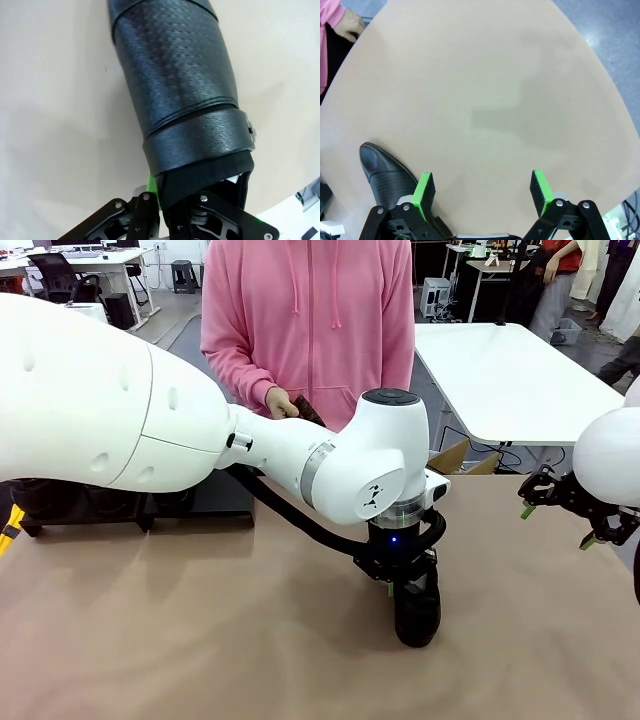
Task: Organize the shoes by placing them on the stand.
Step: Place the Shoe from the middle of the table onto the Shoes Stand.
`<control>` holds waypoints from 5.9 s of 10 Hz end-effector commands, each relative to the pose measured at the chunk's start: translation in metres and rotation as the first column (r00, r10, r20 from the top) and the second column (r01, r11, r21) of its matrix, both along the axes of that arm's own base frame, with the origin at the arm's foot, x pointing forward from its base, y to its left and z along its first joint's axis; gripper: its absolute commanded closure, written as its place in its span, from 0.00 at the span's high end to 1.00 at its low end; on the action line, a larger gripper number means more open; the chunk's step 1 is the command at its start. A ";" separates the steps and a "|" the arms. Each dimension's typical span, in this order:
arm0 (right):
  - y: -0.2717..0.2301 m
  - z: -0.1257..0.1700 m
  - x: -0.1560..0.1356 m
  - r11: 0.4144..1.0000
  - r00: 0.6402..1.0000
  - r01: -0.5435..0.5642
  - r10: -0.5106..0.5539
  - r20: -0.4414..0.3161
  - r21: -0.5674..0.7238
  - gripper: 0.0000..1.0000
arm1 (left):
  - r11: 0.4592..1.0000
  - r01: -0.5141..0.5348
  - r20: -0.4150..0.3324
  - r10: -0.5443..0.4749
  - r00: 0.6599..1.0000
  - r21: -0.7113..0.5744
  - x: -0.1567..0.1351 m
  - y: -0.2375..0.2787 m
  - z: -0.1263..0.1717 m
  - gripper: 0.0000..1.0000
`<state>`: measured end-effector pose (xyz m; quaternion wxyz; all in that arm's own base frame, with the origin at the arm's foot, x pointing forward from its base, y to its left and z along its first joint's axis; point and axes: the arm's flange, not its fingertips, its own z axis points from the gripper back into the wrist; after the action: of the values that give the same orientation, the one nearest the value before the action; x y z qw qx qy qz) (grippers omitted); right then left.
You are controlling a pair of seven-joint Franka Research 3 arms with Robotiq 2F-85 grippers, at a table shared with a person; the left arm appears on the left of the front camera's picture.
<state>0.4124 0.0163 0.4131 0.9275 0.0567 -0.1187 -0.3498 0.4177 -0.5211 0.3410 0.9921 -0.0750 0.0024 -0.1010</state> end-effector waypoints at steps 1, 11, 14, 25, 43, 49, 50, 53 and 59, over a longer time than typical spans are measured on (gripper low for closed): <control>0.000 0.002 0.000 1.000 1.000 -0.010 0.010 0.005 -0.007 1.00 | 1.000 0.007 0.005 -0.007 1.000 -0.004 -0.006 0.003 0.011 0.00; 0.000 0.002 0.000 1.000 1.000 -0.010 0.010 0.005 -0.007 1.00 | 0.984 -0.159 0.473 0.102 0.875 0.082 0.002 0.224 0.102 0.00; 0.000 0.002 0.000 1.000 1.000 -0.010 0.010 0.005 -0.007 1.00 | 0.977 -0.209 0.557 0.150 0.817 0.045 0.033 0.273 0.107 0.00; 0.000 0.002 0.000 1.000 1.000 -0.010 0.010 0.005 -0.007 1.00 | 0.958 -0.287 0.581 0.239 0.778 -0.011 0.123 0.318 0.103 0.00; 0.000 0.002 0.000 1.000 1.000 -0.010 0.010 0.005 -0.007 1.00 | 0.958 -0.285 0.563 0.220 0.797 0.028 0.135 0.316 0.101 0.64; 0.000 0.002 0.000 1.000 1.000 -0.010 0.010 0.005 -0.007 1.00 | 0.958 -0.285 0.563 0.220 0.797 0.028 0.135 0.316 0.101 0.64; 0.000 0.002 0.000 1.000 1.000 -0.010 0.010 0.005 -0.007 1.00 | 0.958 -0.285 0.563 0.220 0.797 0.028 0.135 0.316 0.101 0.64; 0.000 0.002 0.000 1.000 1.000 -0.010 0.010 0.005 -0.007 1.00 | 0.958 -0.285 0.563 0.220 0.797 0.028 0.135 0.316 0.101 0.64; 0.000 0.002 0.000 1.000 1.000 -0.010 0.010 0.005 -0.007 1.00 | 0.958 -0.285 0.563 0.220 0.797 0.028 0.135 0.316 0.101 0.64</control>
<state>0.4123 0.0164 0.4130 0.9276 0.0568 -0.1184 -0.3497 0.5522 -0.2059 0.4394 0.9576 0.0156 -0.2872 0.0171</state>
